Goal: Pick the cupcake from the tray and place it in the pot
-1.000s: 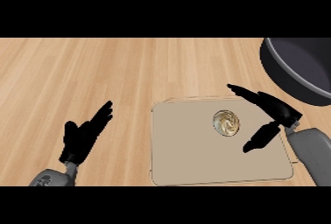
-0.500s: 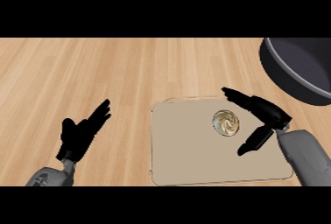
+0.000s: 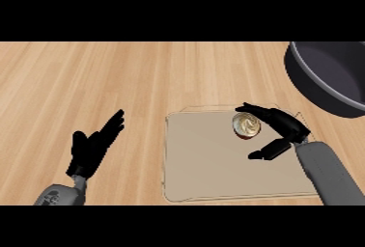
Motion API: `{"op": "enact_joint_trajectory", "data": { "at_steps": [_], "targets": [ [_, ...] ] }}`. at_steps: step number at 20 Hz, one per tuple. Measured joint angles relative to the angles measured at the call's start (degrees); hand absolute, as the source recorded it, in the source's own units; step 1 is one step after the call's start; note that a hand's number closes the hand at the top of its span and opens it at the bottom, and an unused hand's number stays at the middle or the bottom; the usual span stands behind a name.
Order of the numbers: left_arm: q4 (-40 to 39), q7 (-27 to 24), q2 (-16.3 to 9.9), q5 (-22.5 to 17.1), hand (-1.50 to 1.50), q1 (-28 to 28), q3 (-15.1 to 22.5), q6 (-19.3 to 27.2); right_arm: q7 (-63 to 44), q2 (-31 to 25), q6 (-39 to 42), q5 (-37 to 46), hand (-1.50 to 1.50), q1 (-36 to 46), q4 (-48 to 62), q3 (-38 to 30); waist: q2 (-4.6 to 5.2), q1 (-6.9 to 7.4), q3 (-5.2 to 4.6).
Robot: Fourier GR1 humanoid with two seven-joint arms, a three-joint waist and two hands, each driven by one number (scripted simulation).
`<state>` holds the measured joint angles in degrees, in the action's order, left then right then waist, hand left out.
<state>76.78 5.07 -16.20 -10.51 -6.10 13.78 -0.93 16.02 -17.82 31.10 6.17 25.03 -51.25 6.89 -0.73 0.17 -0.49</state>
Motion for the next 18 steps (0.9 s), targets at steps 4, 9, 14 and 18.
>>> {"op": "enact_joint_trajectory", "data": {
  "at_steps": [4,9,14,18],
  "targets": [
    [0.75,0.64,0.57,0.70,0.00,0.42,0.12,0.07,6.66,0.76,-3.73,4.28,1.50,-0.64,1.92,1.38,-0.36,-0.02,-0.36],
    [1.36,1.76,1.61,1.34,0.00,0.02,0.15,0.46,11.75,1.21,-2.26,3.33,1.50,-0.52,5.07,-0.04,-0.47,0.12,-0.37],
    [1.20,1.91,1.83,1.82,0.00,0.24,-0.39,-0.15,16.48,3.20,-4.54,4.30,1.50,-0.52,6.90,-0.55,-0.32,0.08,-0.35],
    [1.28,2.98,1.45,1.59,0.00,-0.02,-1.72,-0.04,19.43,1.40,-9.70,2.44,1.50,-2.52,7.02,-5.56,-0.29,-0.50,-0.09]
  ]
}}
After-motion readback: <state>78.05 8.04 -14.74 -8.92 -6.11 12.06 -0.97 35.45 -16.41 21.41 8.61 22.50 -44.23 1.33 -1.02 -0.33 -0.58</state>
